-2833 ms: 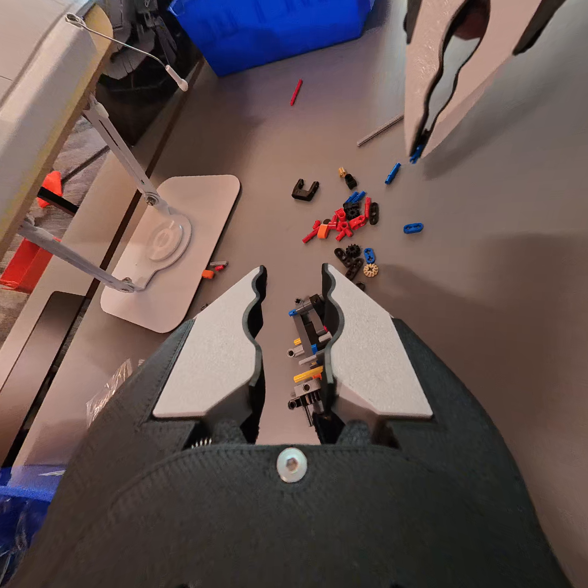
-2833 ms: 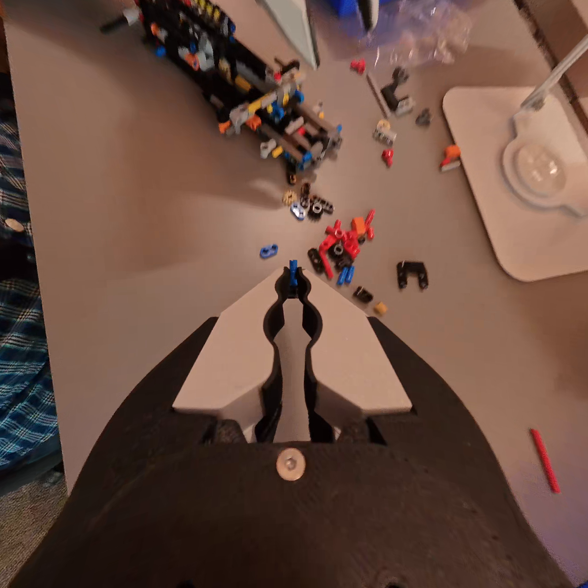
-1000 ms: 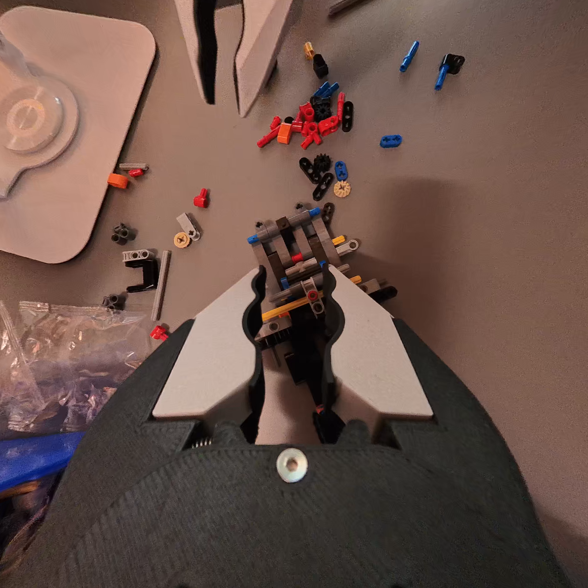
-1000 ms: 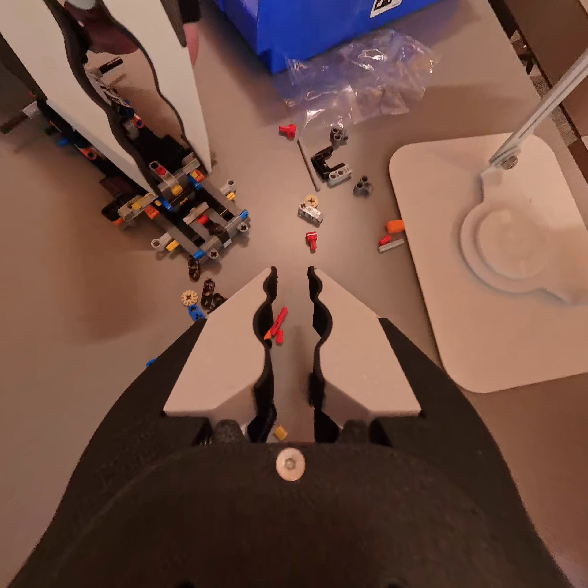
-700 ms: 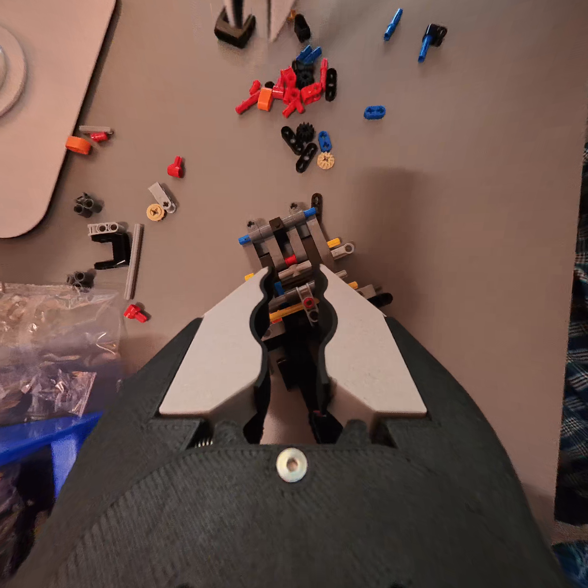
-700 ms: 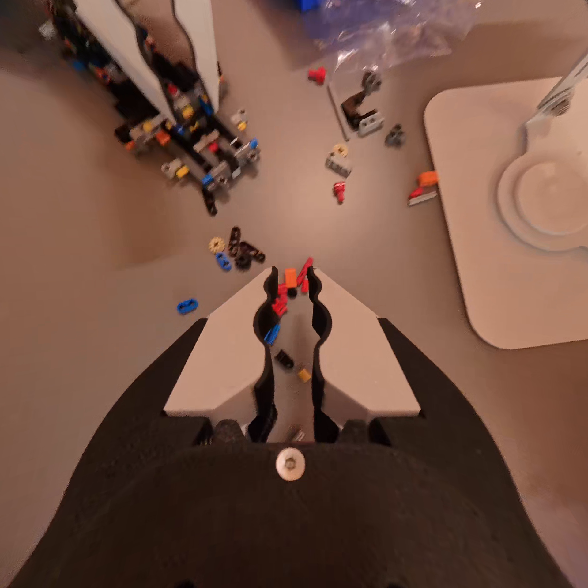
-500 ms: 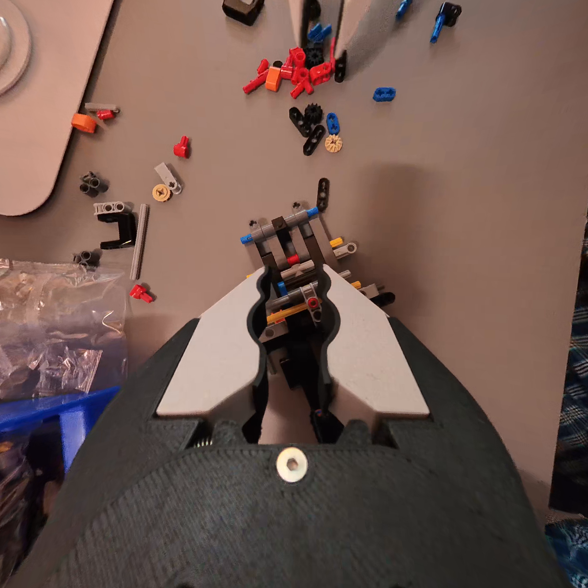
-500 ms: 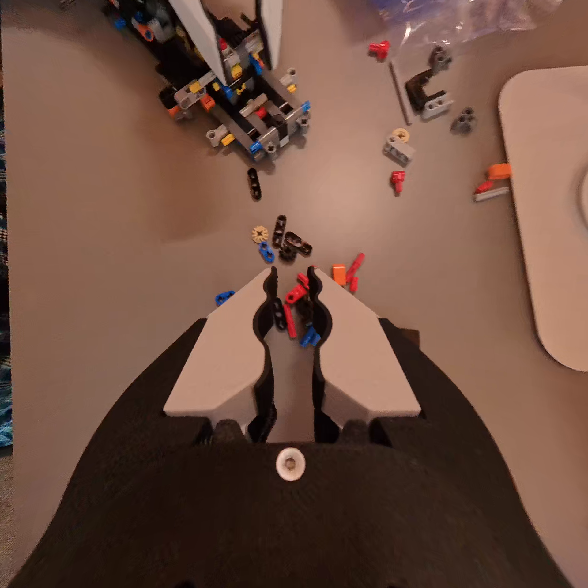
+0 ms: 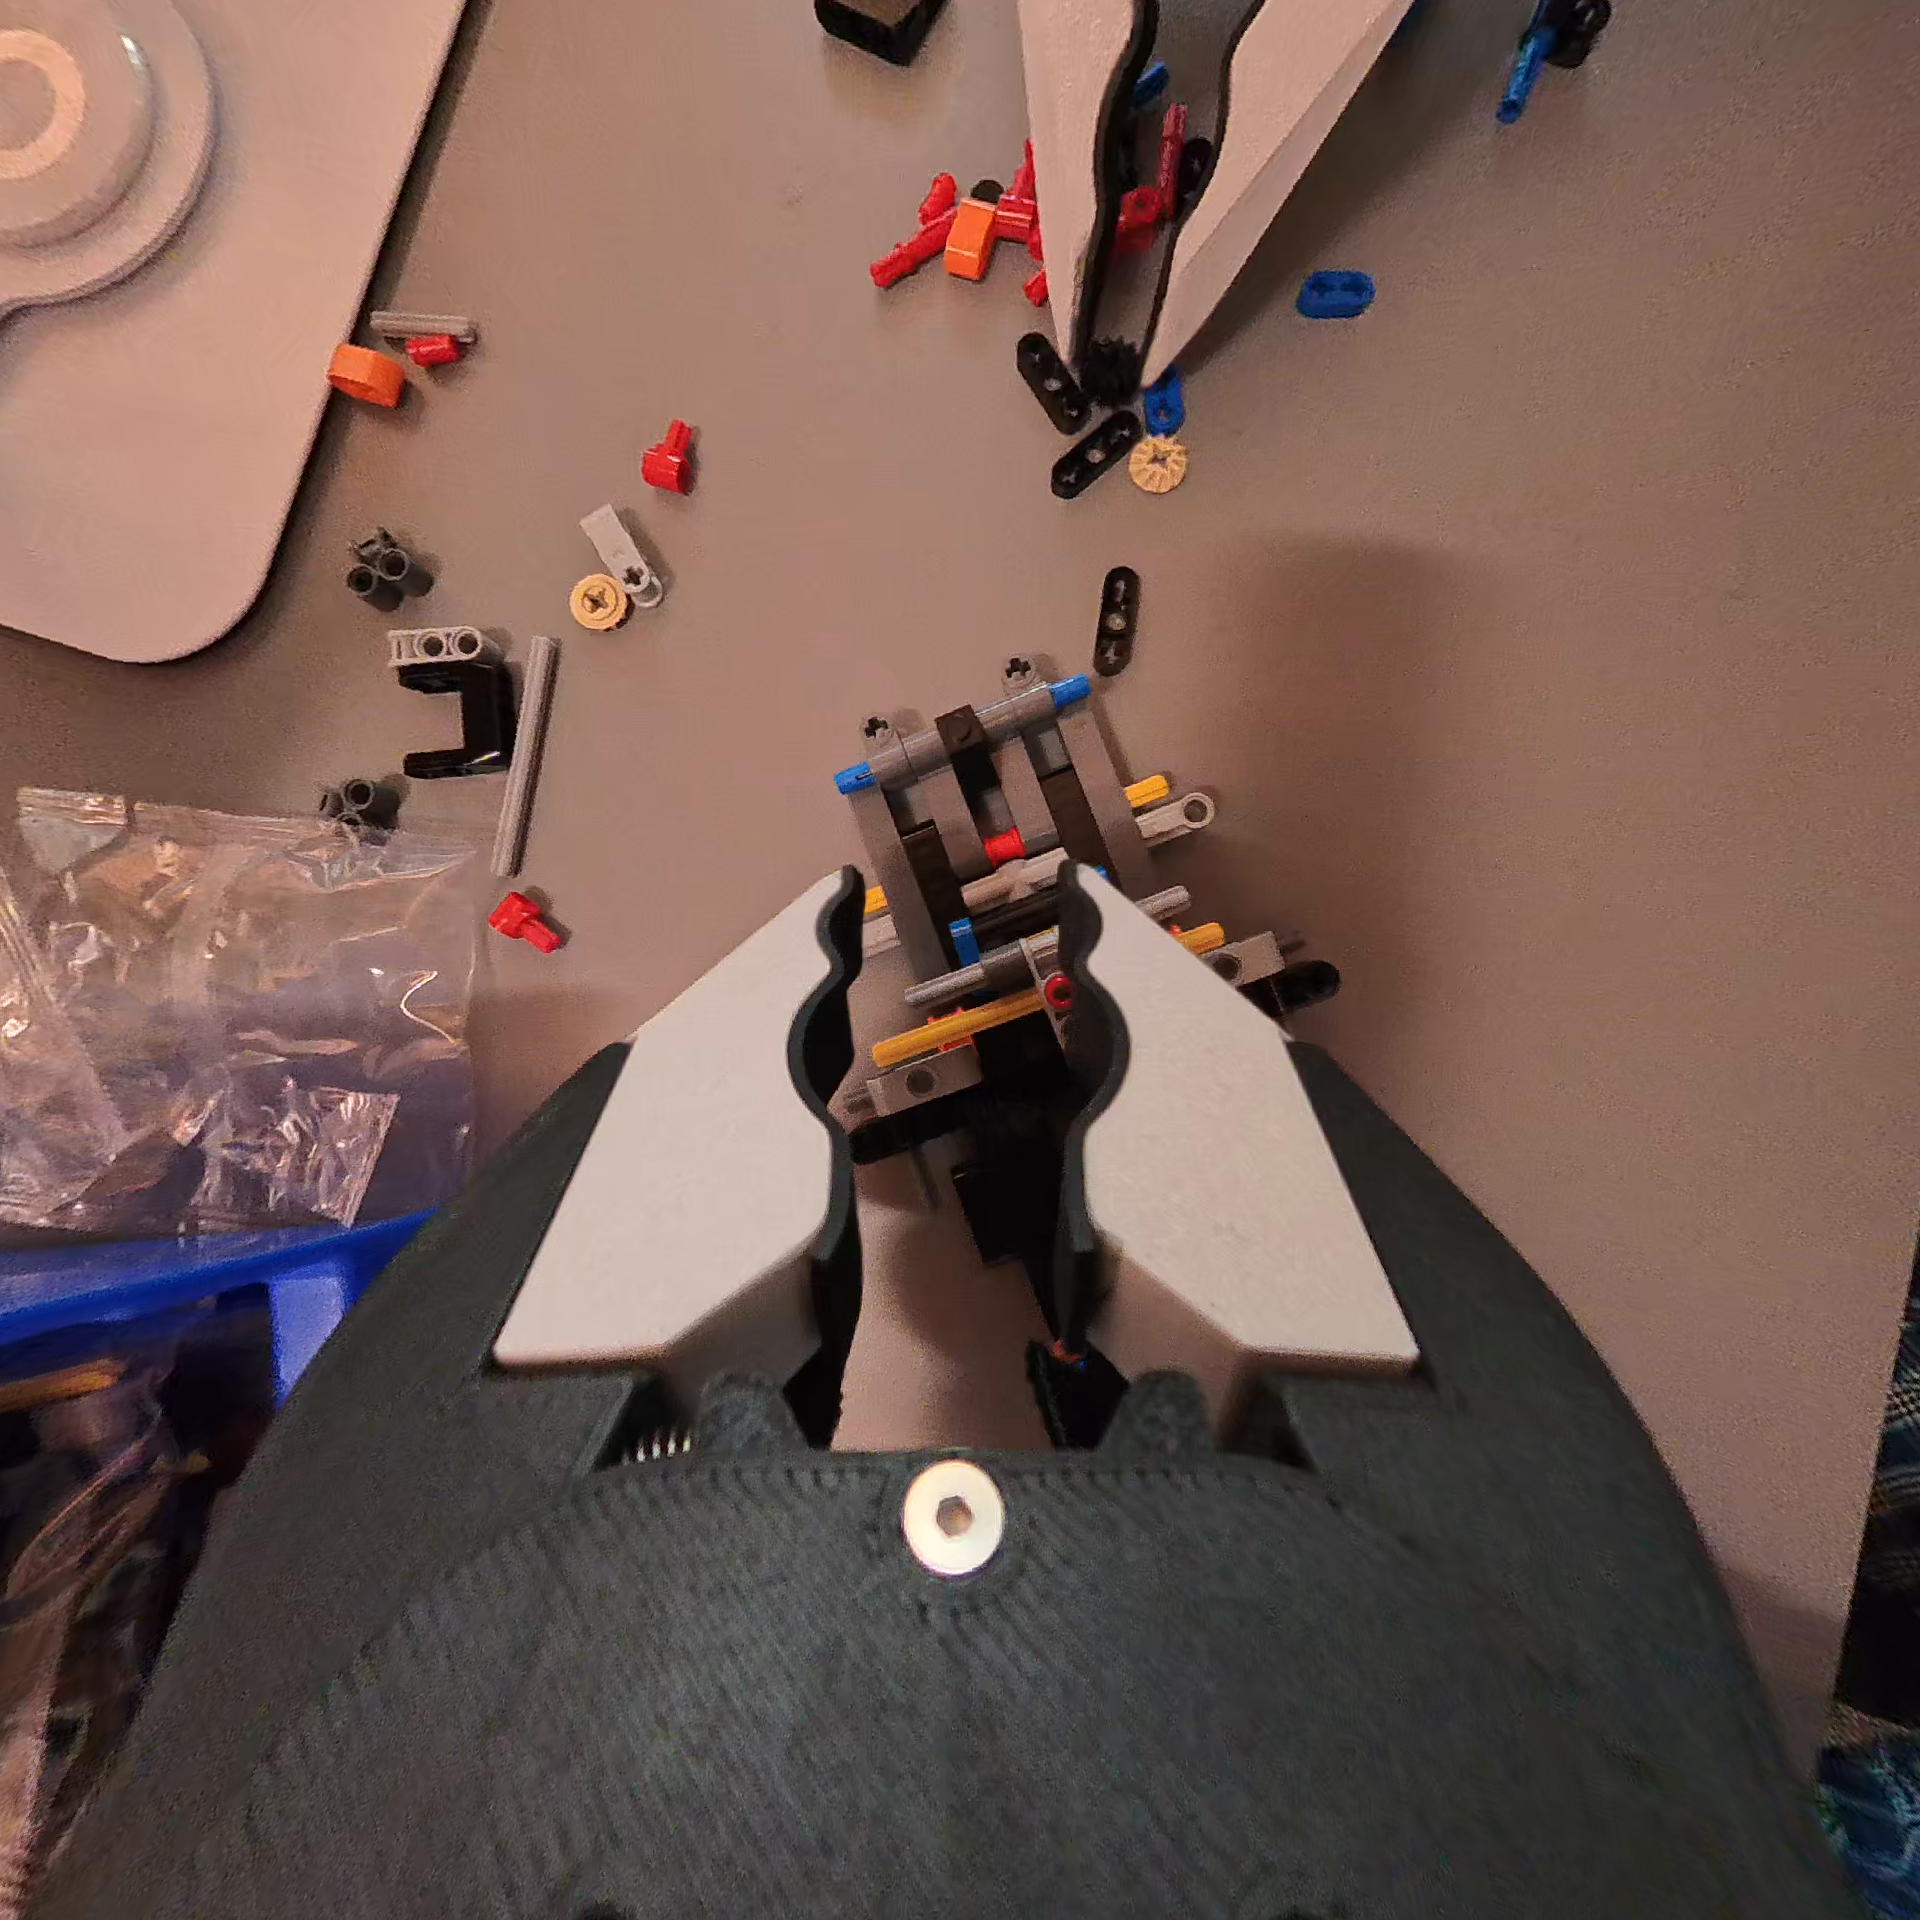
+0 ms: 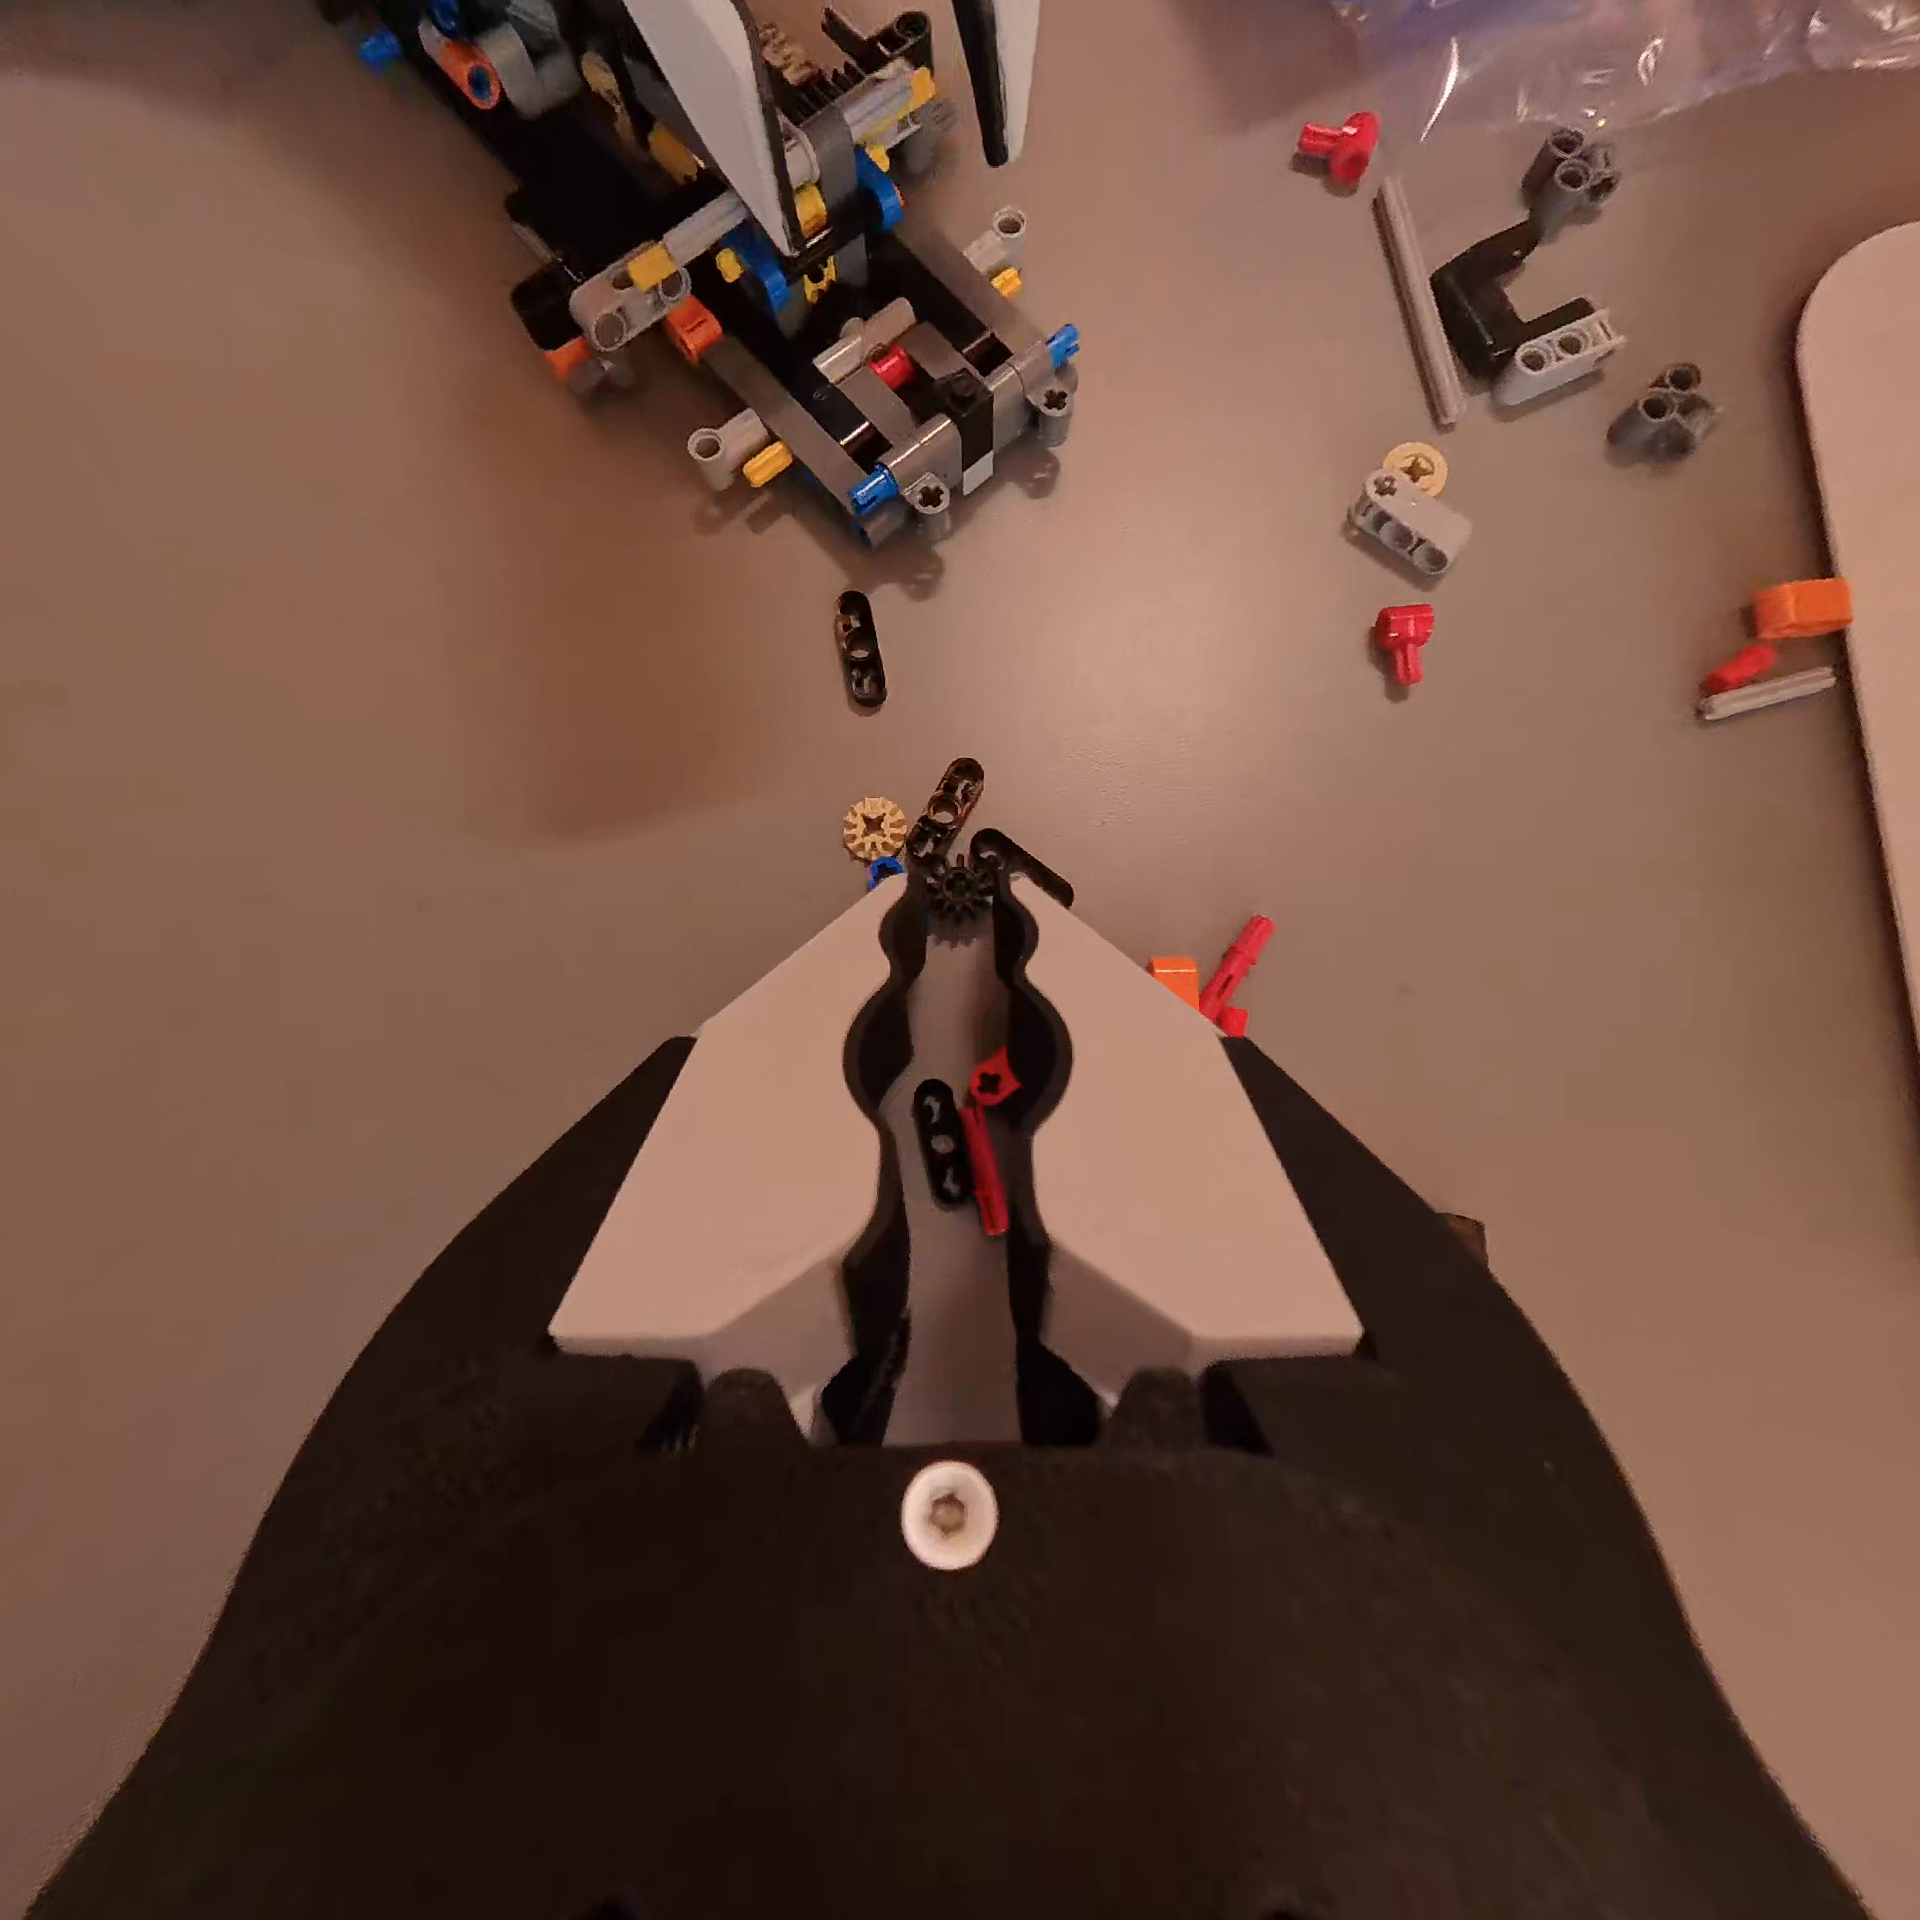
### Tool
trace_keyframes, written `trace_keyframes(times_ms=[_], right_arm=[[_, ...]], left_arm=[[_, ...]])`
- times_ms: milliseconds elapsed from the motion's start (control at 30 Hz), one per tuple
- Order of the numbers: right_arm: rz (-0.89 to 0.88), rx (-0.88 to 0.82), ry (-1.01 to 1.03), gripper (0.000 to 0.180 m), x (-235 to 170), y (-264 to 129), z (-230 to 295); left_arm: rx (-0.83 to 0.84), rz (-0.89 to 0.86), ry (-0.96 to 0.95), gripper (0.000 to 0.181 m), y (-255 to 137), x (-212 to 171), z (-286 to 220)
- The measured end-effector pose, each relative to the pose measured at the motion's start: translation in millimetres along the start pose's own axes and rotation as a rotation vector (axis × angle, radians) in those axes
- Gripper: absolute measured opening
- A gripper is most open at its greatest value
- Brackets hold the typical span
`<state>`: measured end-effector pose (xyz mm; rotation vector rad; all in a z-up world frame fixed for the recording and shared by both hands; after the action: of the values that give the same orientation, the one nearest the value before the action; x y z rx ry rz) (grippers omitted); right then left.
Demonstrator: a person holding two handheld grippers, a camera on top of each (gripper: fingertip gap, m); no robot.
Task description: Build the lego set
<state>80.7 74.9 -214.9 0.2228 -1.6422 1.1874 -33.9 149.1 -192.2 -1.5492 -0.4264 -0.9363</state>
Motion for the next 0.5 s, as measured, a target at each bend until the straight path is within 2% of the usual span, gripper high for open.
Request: trace_keyframes(times_ms=[267, 500], right_arm=[[-0.041, -0.035, 0.007, 0.01, 4.6, -26.6, 20.0], [0.0, -0.015, 0.023, 0.01, -11.8, -27.2, 62.0]], left_arm=[[0.043, -0.04, 0.004, 0.039, -2.0, 8.3, 6.9], [0.056, -0.05, 0.015, 0.04, 0.1, 12.5, 7.9]])
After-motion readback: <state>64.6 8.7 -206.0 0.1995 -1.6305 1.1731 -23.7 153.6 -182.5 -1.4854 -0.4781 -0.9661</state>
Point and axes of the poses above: each gripper's, where its closed fingertips meet, y out along the fingers, x out of its top, z = x × y across the jaws, the point moved 2 cm from there along -y, back along the fingers, and after that the axes turned 14 degrees about -z, right-handed, at the moved point
